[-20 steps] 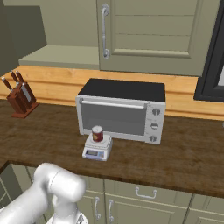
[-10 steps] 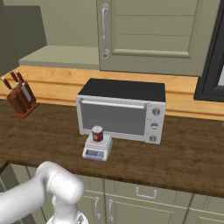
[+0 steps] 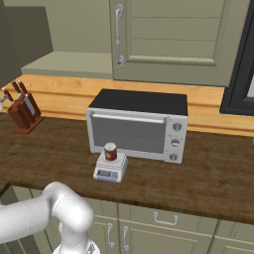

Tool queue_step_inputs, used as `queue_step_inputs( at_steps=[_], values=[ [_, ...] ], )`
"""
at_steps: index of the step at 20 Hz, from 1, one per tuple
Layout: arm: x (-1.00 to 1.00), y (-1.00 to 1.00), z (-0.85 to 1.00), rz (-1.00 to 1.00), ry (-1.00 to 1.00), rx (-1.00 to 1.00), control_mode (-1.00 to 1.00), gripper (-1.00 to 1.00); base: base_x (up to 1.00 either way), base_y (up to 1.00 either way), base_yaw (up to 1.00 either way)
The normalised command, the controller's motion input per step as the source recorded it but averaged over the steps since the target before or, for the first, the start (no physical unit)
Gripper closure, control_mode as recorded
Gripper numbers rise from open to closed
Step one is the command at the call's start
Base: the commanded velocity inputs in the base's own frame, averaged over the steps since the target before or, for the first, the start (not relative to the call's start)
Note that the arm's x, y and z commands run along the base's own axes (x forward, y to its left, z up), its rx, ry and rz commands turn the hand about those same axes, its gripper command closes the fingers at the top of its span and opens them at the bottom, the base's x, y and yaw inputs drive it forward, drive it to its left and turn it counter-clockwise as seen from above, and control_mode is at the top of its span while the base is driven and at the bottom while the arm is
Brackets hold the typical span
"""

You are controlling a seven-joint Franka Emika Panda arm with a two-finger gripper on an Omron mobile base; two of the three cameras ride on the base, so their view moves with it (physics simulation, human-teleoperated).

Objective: Pick the canned food and place it on the digital scale for weighing, and close the cabinet.

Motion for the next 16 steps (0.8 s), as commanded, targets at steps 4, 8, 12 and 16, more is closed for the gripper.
queue_step_inputs(
  at_steps=[4,8,12,16],
  values=[
    [0.11,-1.00,0.22,-0.30,-0.11,0.05,-1.00,-1.00,0.00,0.00,0.00],
    [0.42,-1.00,0.31,-0.26,-0.06,0.10,-1.00,-1.00,0.00,0.00,0.00],
    [0.97,-1.00,0.49,-0.10,0.00,0.17,-1.00,-1.00,0.00,0.00,0.00],
    [0.85,-1.00,0.76,0.00,0.00,0.19,-1.00,-1.00,0.00,0.00,0.00]
  ],
)
